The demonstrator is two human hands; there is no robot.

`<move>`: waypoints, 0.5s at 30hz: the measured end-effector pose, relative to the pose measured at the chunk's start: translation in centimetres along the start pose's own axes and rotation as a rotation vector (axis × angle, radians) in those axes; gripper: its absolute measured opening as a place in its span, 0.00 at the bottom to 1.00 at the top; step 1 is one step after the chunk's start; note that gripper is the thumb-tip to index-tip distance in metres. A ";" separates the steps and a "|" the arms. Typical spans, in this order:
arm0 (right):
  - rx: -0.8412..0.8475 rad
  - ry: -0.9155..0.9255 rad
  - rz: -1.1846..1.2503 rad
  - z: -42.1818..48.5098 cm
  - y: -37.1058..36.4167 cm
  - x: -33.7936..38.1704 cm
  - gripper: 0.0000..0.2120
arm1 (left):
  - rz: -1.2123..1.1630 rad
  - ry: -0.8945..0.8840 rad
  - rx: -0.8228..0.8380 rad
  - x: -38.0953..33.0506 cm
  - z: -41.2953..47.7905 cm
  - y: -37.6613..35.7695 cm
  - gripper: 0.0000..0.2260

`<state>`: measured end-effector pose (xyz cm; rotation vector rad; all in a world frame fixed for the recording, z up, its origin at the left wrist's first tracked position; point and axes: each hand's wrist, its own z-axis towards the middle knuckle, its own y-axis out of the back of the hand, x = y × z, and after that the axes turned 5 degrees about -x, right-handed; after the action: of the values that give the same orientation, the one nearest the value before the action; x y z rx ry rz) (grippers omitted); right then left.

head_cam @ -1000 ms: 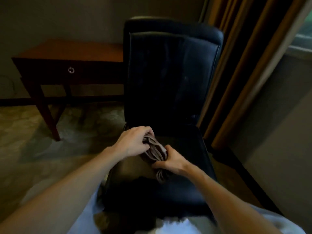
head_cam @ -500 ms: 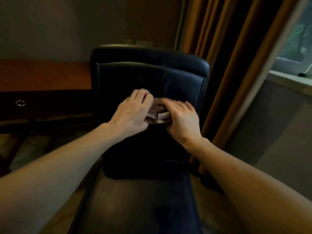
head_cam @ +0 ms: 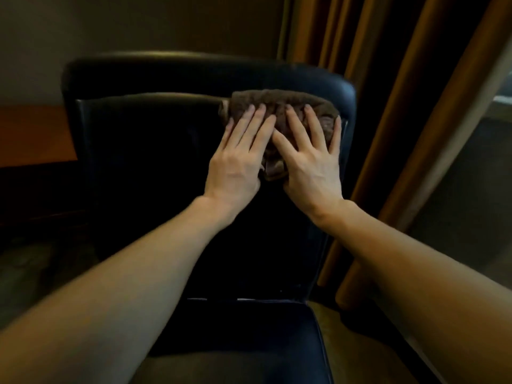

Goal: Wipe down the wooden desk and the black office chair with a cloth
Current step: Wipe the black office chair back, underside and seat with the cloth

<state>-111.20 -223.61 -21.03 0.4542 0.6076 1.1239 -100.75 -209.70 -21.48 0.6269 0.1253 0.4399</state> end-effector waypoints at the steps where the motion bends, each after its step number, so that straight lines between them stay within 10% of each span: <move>1: -0.060 0.007 0.001 -0.8 -0.9 0.5 0.36 | -0.036 0.036 -0.067 -0.4 -1.4 -1.0 0.32; 15: -0.368 -0.055 0.119 -13.7 -8.4 7.2 0.14 | -0.079 0.037 -0.224 -1.1 -16.3 -8.2 0.19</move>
<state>-112.23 -219.55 -38.16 0.2046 0.3175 1.2999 -102.76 -207.29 -39.43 0.3927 0.1336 0.3830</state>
